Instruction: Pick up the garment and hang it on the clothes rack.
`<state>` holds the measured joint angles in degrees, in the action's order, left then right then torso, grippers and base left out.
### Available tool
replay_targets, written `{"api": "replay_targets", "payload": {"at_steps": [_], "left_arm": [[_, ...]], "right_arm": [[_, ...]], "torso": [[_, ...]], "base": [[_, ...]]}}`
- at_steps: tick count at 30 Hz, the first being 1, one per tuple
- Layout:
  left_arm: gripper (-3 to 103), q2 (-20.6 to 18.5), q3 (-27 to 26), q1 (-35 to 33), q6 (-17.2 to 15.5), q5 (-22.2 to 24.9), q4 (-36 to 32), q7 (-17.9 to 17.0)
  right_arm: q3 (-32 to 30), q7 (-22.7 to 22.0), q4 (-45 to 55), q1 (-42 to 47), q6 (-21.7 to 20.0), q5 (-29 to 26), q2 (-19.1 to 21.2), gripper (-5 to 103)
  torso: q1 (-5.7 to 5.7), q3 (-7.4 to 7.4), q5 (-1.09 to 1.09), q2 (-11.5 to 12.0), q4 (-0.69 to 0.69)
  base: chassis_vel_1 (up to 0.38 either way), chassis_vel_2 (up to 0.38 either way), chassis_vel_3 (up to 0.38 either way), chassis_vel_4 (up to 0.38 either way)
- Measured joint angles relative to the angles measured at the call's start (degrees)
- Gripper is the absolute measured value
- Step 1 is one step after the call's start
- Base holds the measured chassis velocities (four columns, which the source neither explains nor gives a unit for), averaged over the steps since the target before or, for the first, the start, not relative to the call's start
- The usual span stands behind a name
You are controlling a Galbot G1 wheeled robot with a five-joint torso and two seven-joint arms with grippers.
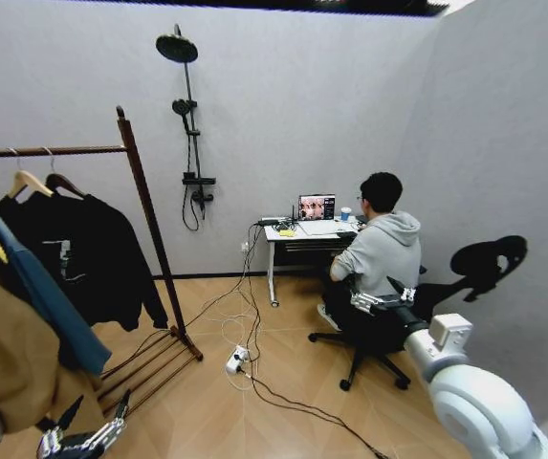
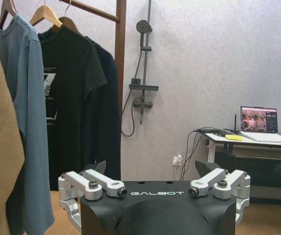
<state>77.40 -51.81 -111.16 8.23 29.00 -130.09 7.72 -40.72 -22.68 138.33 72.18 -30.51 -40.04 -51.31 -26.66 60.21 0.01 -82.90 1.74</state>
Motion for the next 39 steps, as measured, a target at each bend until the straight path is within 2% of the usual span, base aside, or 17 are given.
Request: {"api": "replay_targets", "payload": {"at_steps": [6,7,16,19,28,30,33,36,37,39], "left_arm": [[100,0.0,0.0,0.0,0.0,0.0,0.0,0.0],[100,0.0,0.0,0.0,0.0,0.0,0.0,0.0],[100,0.0,0.0,0.0,0.0,0.0,0.0,0.0],[100,0.0,0.0,0.0,0.0,0.0,0.0,0.0],[100,0.0,0.0,0.0,0.0,0.0,0.0,0.0],[100,0.0,0.0,0.0,0.0,0.0,0.0,0.0],[100,0.0,0.0,0.0,0.0,0.0,0.0,0.0],[100,0.0,0.0,0.0,0.0,0.0,0.0,0.0],[100,0.0,0.0,0.0,0.0,0.0,0.0,0.0],[100,0.0,0.0,0.0,0.0,0.0,0.0,0.0]], "right_arm": [[0.1,0.0,0.0,0.2,0.1,0.6,-0.2,100],[0.3,0.0,0.1,0.4,0.1,0.8,-0.3,100],[0.5,-0.2,0.2,1.3,0.2,1.7,-0.5,100],[0.5,-0.2,0.1,1.4,0.2,2.0,-0.7,100],[0.8,-0.2,-0.4,1.7,0.3,3.1,-1.4,100],[0.8,-0.1,-0.5,1.7,0.4,3.4,-1.4,100],[0.8,0.0,-1.2,1.5,0.9,3.7,-1.3,100],[1.0,0.2,-1.9,1.2,1.3,4.1,-1.2,100],[1.2,0.3,-2.2,1.1,1.4,4.2,-1.2,100],[1.4,0.4,-2.5,1.0,1.6,4.4,-1.3,100]], "torso": [[0.0,0.0,0.02,0.0,0.01],[0.01,-0.01,-0.04,0.0,0.03],[-0.01,0.0,0.01,0.0,0.01],[0.0,0.0,-0.04,0.0,0.02],[0.0,0.0,0.03,0.0,0.01],[0.0,0.0,-0.06,0.0,0.01],[0.0,0.0,0.02,0.0,0.0],[-0.01,0.0,-0.04,0.0,0.0],[0.0,0.0,0.02,0.0,0.01],[0.02,-0.01,0.0,0.0,0.02]], "base": [[0.154,-0.2,-0.193,0.147],[0.146,-0.192,-0.177,0.141],[0.176,-0.171,-0.169,0.17],[0.165,-0.184,-0.181,0.16],[0.19,-0.182,-0.186,0.197],[0.162,-0.204,-0.194,0.207],[0.203,-0.197,-0.207,0.201],[0.228,-0.218,-0.202,0.205],[0.184,-0.202,-0.214,0.18],[0.195,-0.208,-0.196,0.18]]}}
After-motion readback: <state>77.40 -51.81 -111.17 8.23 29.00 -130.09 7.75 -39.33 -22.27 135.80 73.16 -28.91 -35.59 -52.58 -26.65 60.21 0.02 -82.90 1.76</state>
